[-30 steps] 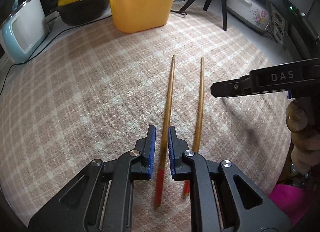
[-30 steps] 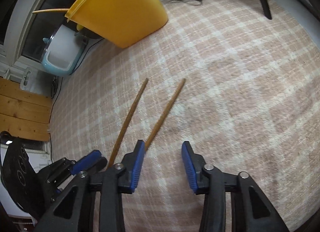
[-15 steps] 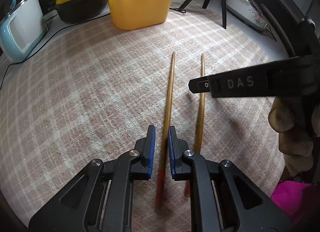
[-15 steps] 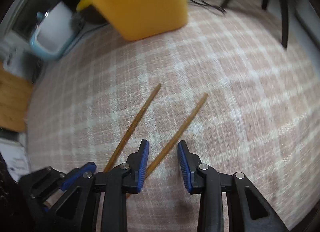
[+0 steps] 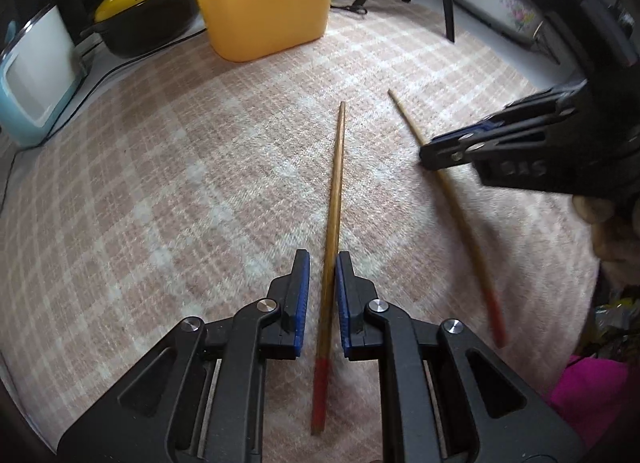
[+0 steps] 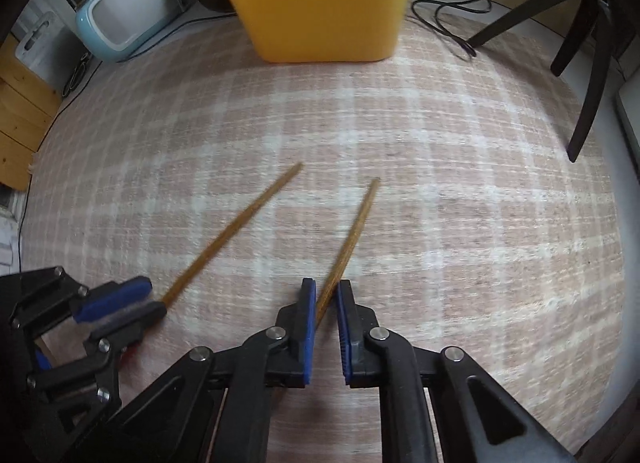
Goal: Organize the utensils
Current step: 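Close the left gripper on one chopstick while the right closes on the other, then lift both chopsticks and carry them up to the yellow container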
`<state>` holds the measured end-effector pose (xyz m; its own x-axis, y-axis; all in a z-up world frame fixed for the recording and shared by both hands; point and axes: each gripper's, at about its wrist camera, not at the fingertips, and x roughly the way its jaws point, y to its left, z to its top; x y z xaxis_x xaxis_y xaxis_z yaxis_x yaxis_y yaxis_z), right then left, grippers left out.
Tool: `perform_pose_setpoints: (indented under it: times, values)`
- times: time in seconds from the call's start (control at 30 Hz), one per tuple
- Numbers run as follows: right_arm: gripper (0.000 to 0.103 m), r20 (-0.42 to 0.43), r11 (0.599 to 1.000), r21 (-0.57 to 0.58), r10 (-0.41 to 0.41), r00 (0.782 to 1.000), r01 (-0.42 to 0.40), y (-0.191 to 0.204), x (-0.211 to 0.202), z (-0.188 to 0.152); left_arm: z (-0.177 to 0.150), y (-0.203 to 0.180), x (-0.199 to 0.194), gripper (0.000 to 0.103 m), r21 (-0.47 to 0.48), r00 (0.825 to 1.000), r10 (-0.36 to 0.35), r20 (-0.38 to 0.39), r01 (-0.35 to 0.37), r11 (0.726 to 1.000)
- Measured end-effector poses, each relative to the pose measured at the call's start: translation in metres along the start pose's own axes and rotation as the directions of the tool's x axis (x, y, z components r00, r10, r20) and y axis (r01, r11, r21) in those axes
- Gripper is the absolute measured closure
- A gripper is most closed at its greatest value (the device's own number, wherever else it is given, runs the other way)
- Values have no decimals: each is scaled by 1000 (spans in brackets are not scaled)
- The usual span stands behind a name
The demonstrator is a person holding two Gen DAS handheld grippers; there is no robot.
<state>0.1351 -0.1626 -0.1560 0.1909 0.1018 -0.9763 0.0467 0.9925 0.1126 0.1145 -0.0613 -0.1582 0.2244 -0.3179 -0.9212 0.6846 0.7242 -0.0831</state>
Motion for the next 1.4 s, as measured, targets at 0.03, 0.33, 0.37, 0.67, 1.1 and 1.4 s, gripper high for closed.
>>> perform_pose_setpoints:
  times: [0.03,0.33,0.37,0.67,1.1,1.4]
  values:
    - [96,-2,1000,0,5,1000,-5,-6,-1,0,3,-1,4,92,6,1000,16,-13,-16,1000]
    - [98,-18,998,-31,47,999,-48,-40,-8,-1,16,1,12,98,-39,998,17,-55,-19,999]
    - [98,-18,998,-41,48,999,-49,-43,-8,-1,16,5,11,98,-78,998,-7,-64,2,997]
    - [84,-96,990,-123,59,994,-71,-63,-10,3,28,-8,12,77,-86,988,9,-157,-23,996]
    - [98,-63,998,-63,3,998,-7,-36,15,56,51,-5,27,99,-57,996,3,-89,-8,998]
    - [100,79,993,23,110,991,-112,-53,-31,35,42,11,-51,99,-133,992,-10,126,27,991]
